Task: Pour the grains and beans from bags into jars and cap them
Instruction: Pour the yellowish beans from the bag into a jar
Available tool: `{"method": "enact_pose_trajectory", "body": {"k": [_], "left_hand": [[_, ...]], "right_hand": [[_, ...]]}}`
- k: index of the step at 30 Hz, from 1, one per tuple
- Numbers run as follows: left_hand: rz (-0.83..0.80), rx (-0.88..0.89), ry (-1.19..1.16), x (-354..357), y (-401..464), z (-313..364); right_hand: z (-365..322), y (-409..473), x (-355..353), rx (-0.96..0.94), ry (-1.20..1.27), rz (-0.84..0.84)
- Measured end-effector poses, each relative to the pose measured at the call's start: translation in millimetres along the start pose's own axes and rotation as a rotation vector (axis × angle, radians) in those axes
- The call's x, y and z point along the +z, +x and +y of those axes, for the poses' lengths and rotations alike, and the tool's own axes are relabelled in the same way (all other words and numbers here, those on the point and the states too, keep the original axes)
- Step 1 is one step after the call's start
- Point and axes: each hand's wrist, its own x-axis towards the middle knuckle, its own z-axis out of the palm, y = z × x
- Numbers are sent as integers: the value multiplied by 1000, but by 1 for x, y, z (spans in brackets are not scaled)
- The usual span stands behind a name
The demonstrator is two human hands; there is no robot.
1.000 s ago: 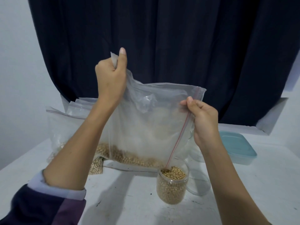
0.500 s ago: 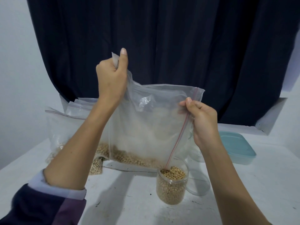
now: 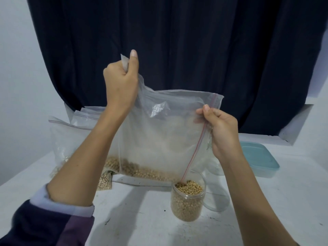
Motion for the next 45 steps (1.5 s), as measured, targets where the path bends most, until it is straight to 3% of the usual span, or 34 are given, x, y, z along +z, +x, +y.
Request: {"method": "enact_pose_trajectory", "body": {"k": [17, 36, 45], "left_hand": [[-9, 23, 32, 0, 4, 5], [-54, 16, 76, 9, 6, 7], [-50, 14, 79, 9, 7, 8]], "right_hand": [[0, -3, -1, 17, 22, -11], [3, -1, -6, 29, 69, 93], [3, -1, -5, 25, 88, 40]]}}
